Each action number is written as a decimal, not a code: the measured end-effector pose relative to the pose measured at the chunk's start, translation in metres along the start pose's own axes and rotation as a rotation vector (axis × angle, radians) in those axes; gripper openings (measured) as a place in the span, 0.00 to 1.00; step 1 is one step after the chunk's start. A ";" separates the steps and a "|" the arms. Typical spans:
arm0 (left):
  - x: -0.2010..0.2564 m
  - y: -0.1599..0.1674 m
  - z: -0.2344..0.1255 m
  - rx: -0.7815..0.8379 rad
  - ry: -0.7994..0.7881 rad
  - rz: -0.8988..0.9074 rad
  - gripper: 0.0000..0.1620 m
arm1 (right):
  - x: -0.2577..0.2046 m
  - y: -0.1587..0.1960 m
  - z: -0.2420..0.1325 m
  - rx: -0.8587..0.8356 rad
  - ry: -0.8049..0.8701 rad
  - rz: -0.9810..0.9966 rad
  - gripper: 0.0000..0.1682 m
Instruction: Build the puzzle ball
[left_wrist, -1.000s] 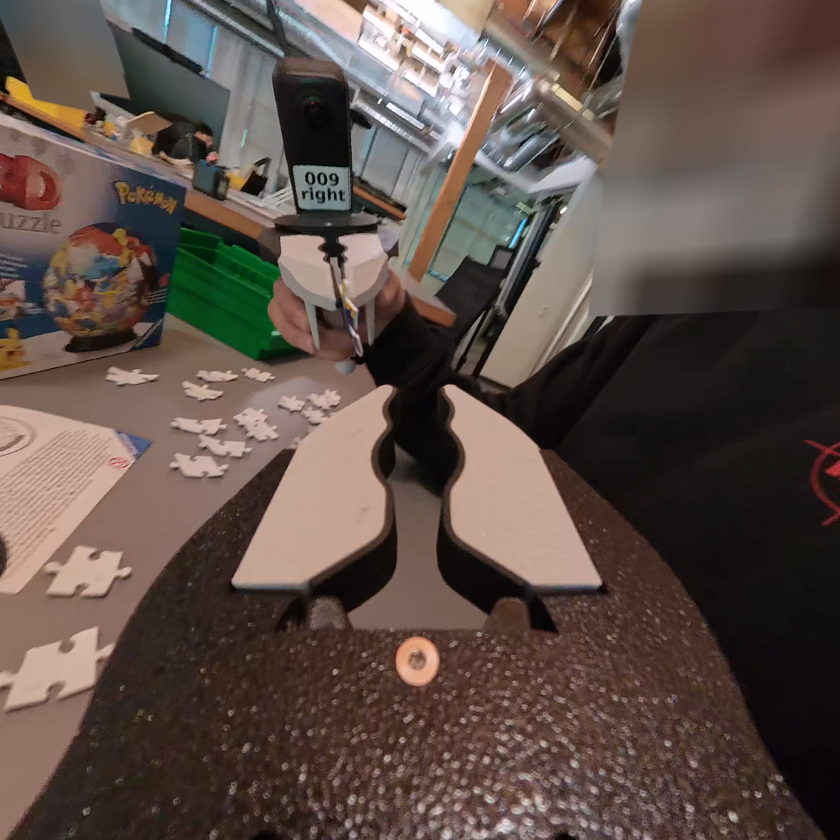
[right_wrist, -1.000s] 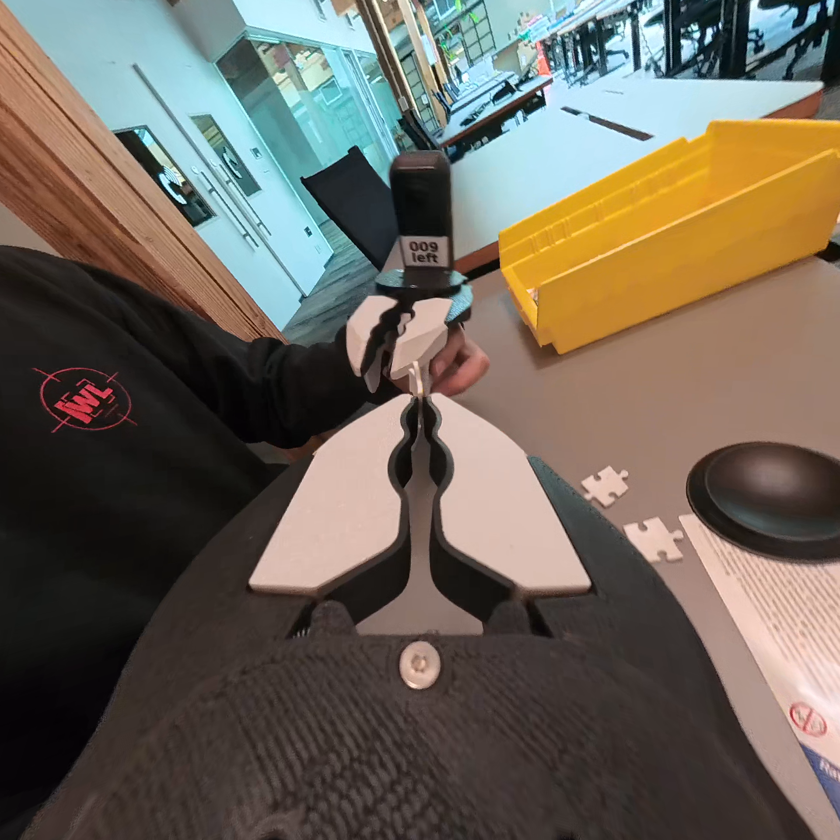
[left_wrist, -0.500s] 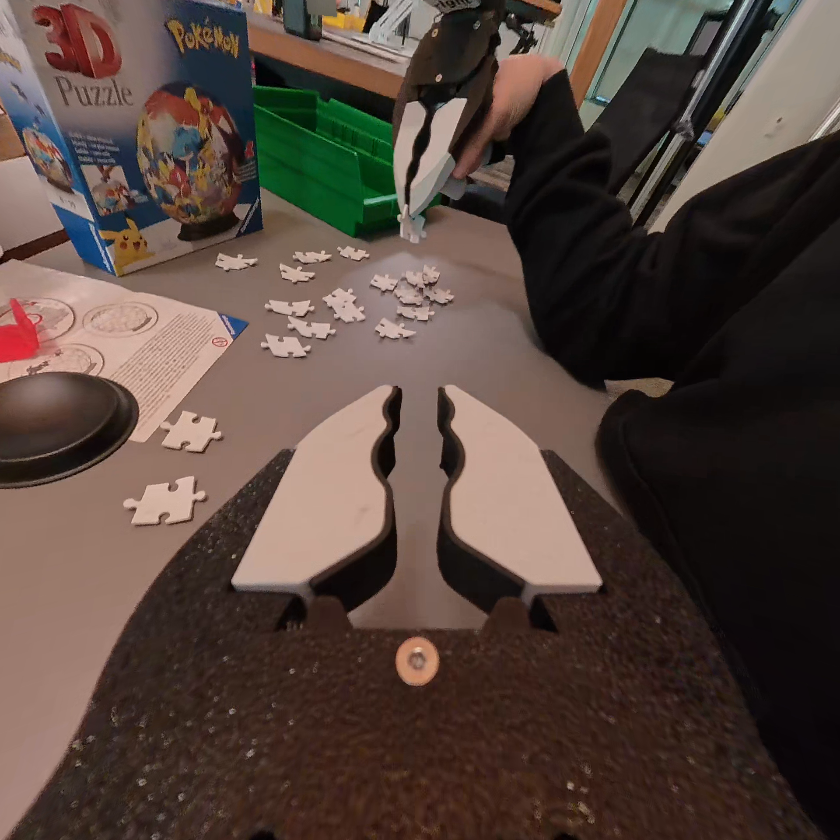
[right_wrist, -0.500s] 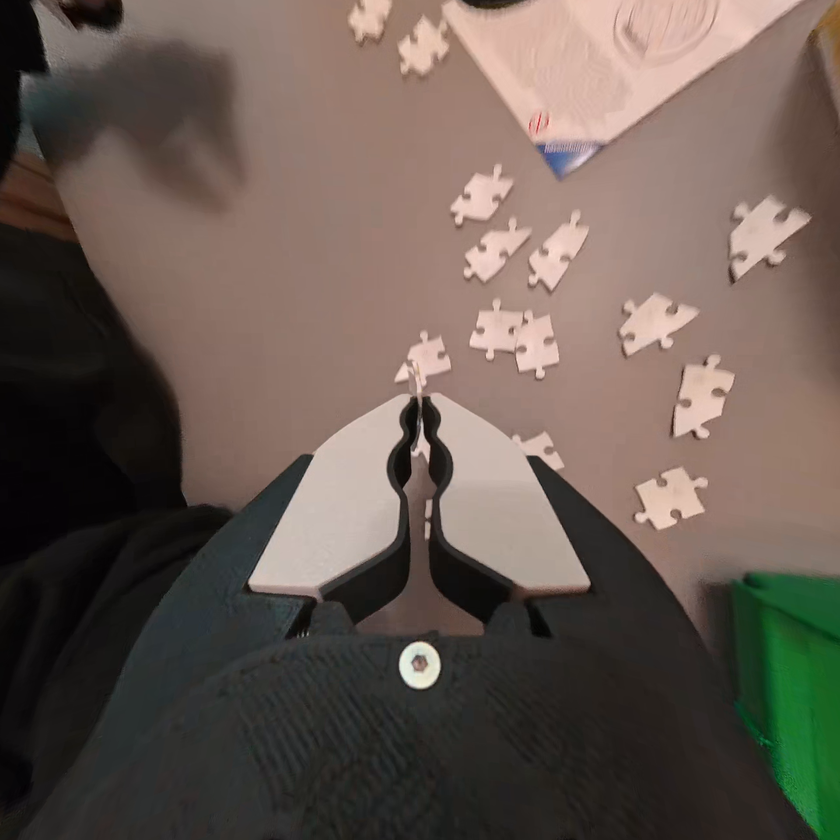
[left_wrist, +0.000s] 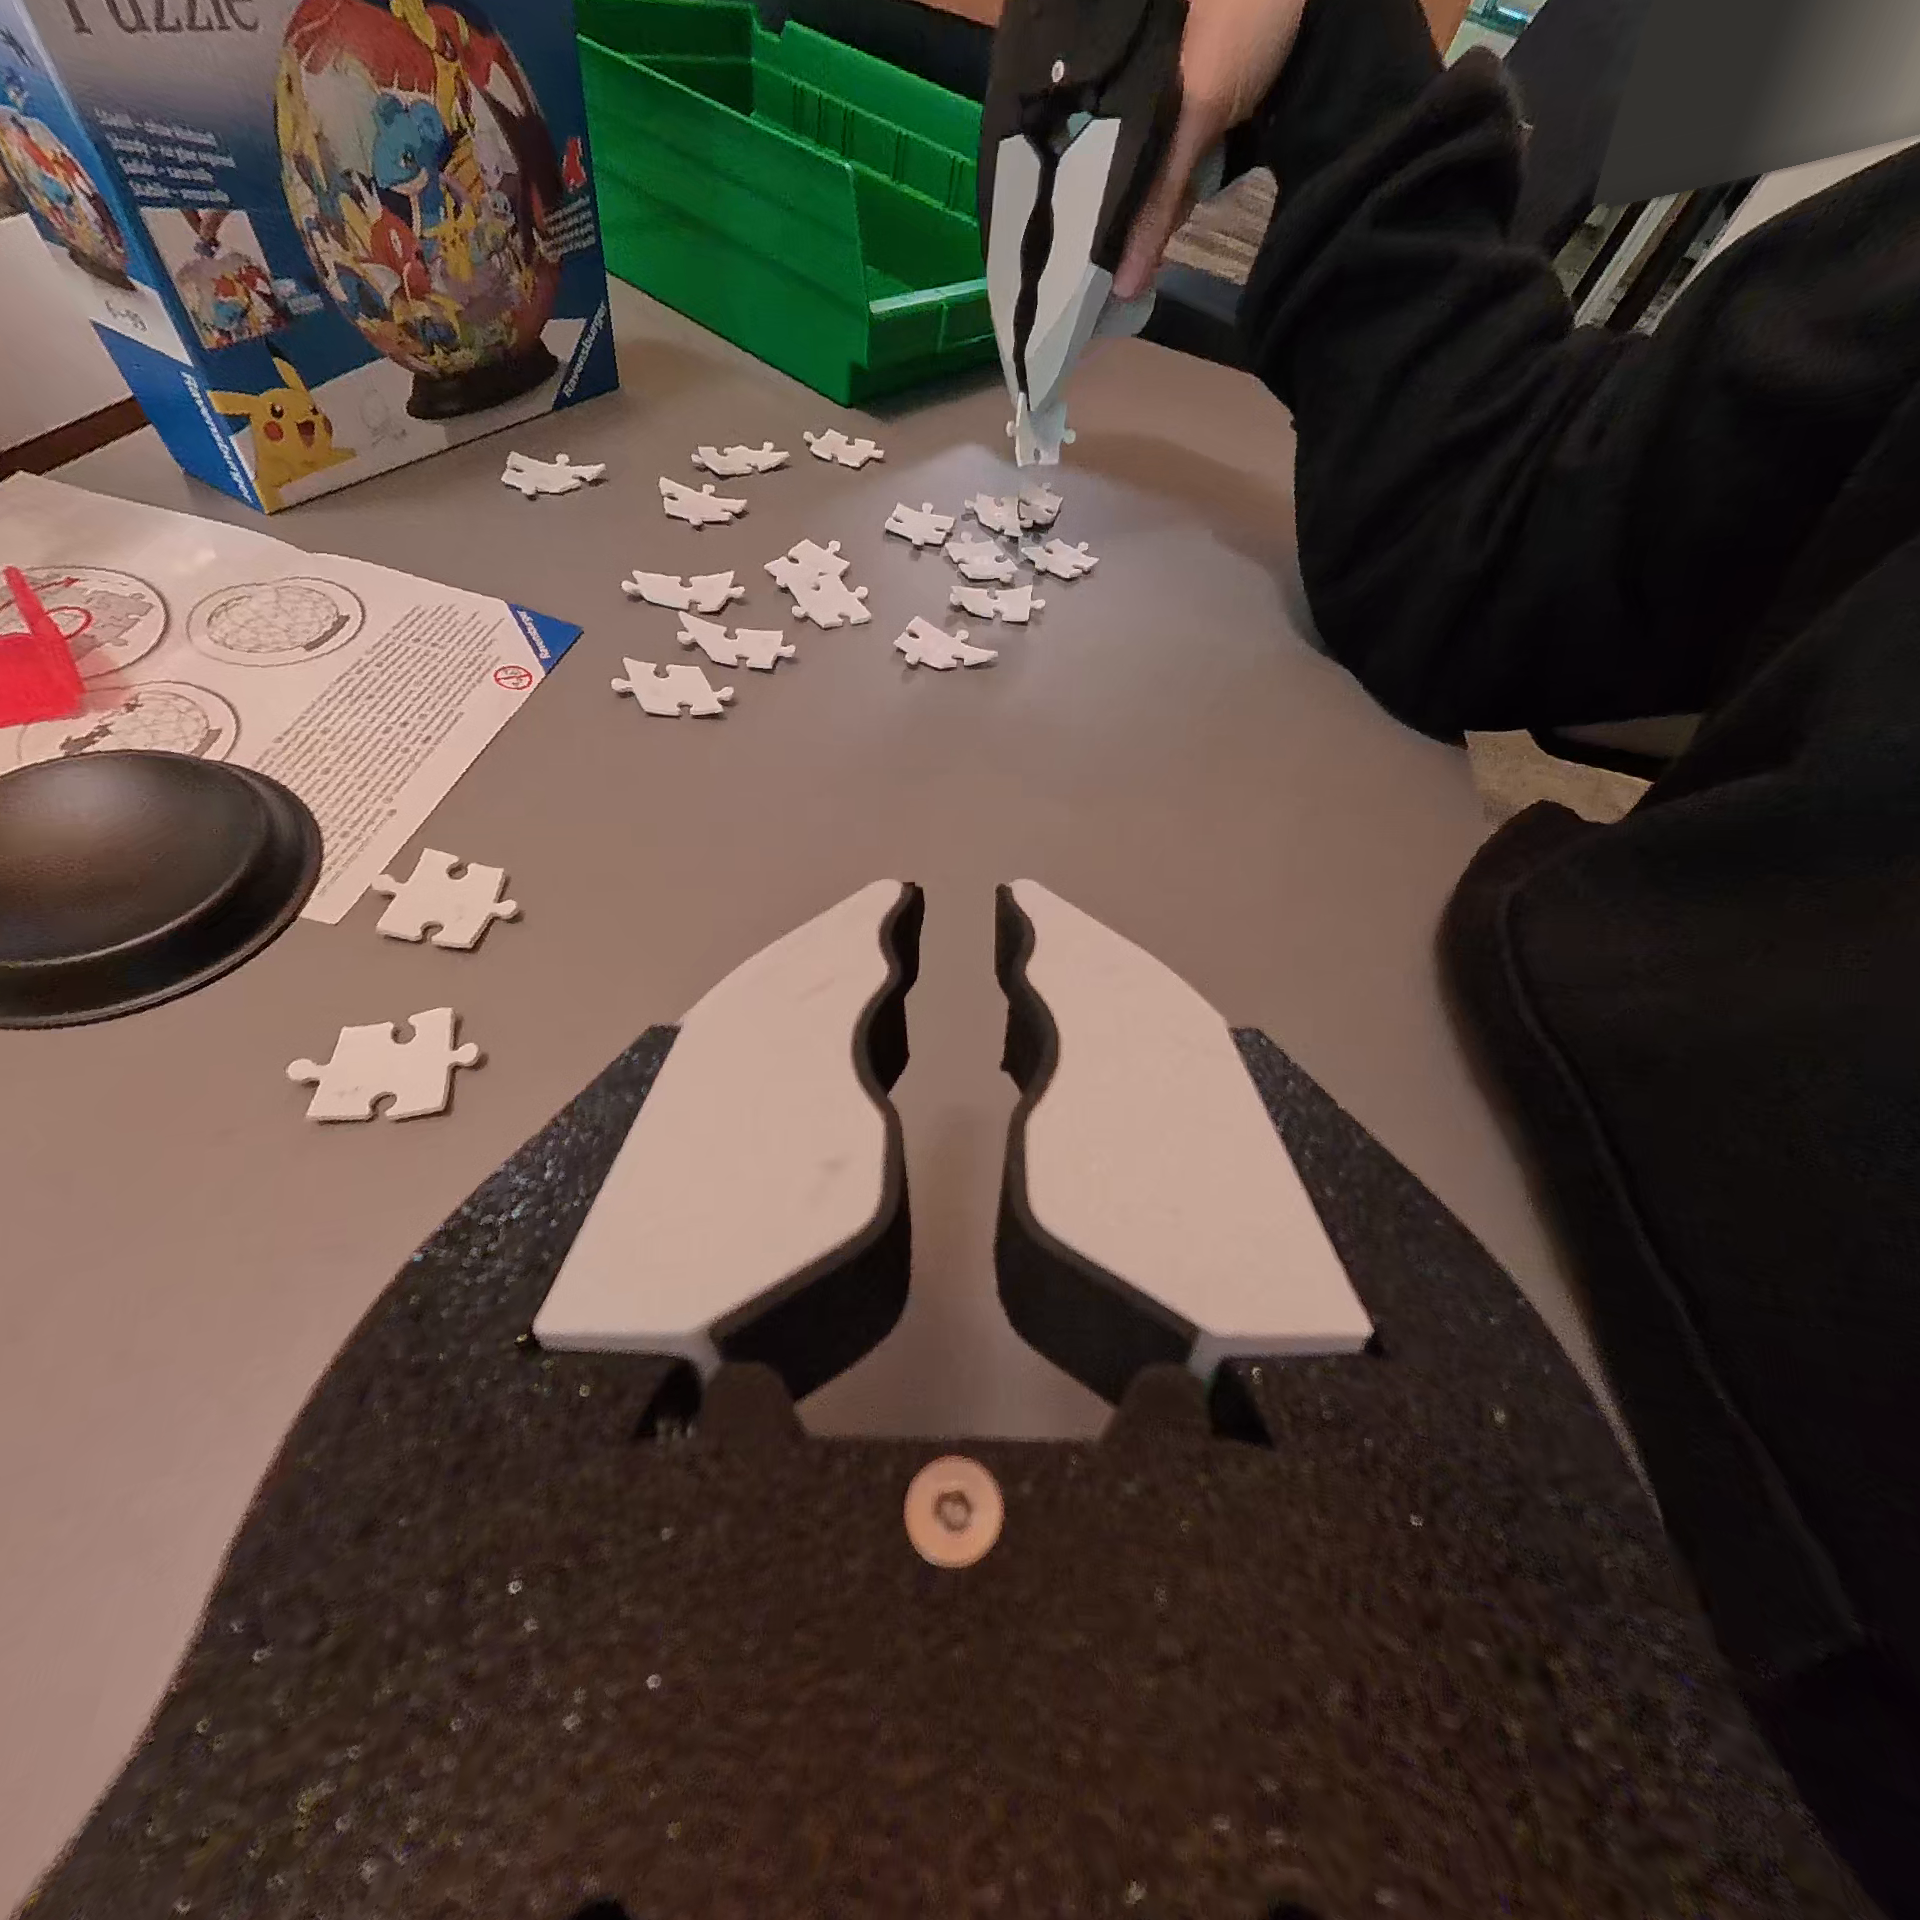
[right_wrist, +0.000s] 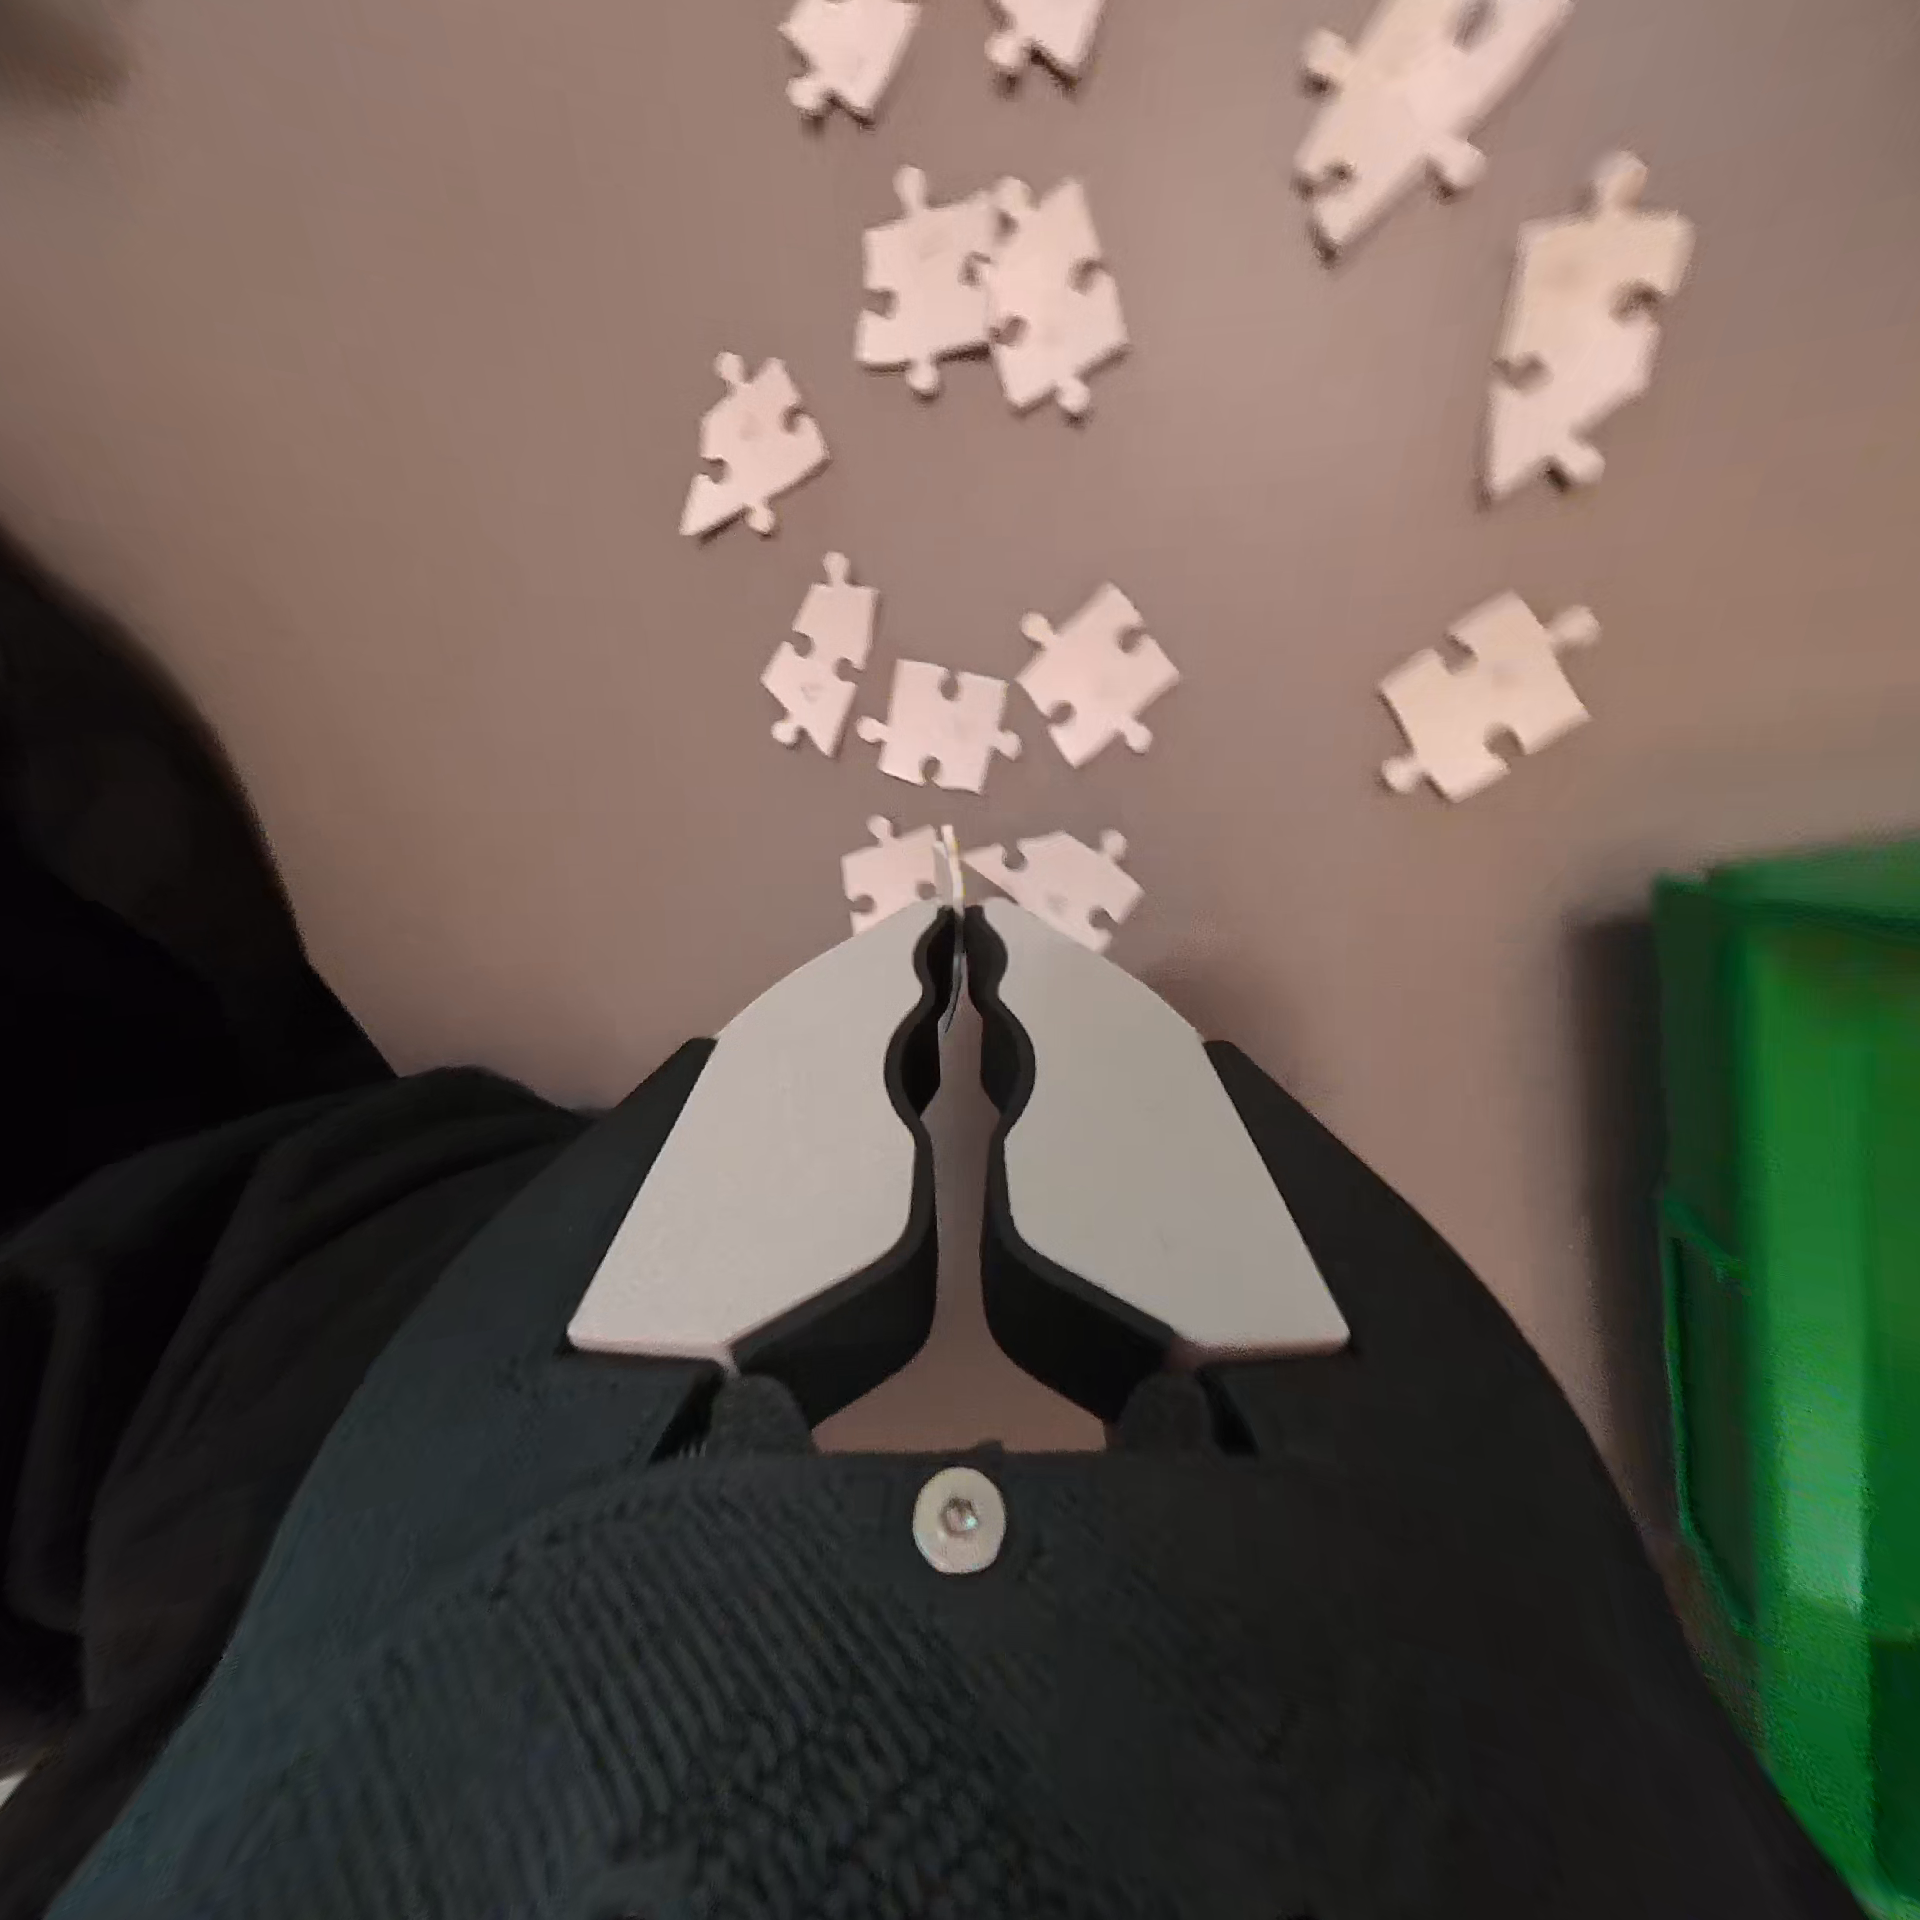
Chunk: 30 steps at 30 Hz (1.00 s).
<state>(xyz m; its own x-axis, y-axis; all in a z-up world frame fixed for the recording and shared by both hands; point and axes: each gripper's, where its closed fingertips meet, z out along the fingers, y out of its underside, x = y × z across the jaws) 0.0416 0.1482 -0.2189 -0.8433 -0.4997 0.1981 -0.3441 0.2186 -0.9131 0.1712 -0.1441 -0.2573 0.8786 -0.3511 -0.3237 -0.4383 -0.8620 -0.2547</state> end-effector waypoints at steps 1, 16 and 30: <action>-0.001 -0.001 0.000 0.007 -0.001 -0.005 0.08 | 0.006 0.007 -0.003 0.008 0.015 0.038 0.02; -0.006 -0.004 0.011 0.015 -0.011 -0.008 0.06 | 0.044 0.020 -0.002 -0.021 0.138 0.049 0.01; -0.005 -0.003 0.012 0.012 -0.003 -0.015 0.05 | 0.051 0.014 0.007 -0.080 0.167 -0.004 0.02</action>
<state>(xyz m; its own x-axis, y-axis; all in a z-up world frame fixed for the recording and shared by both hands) 0.0522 0.1399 -0.2214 -0.8369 -0.5050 0.2111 -0.3518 0.2009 -0.9142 0.2080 -0.1714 -0.2840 0.9026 -0.3974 -0.1656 -0.4239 -0.8875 -0.1808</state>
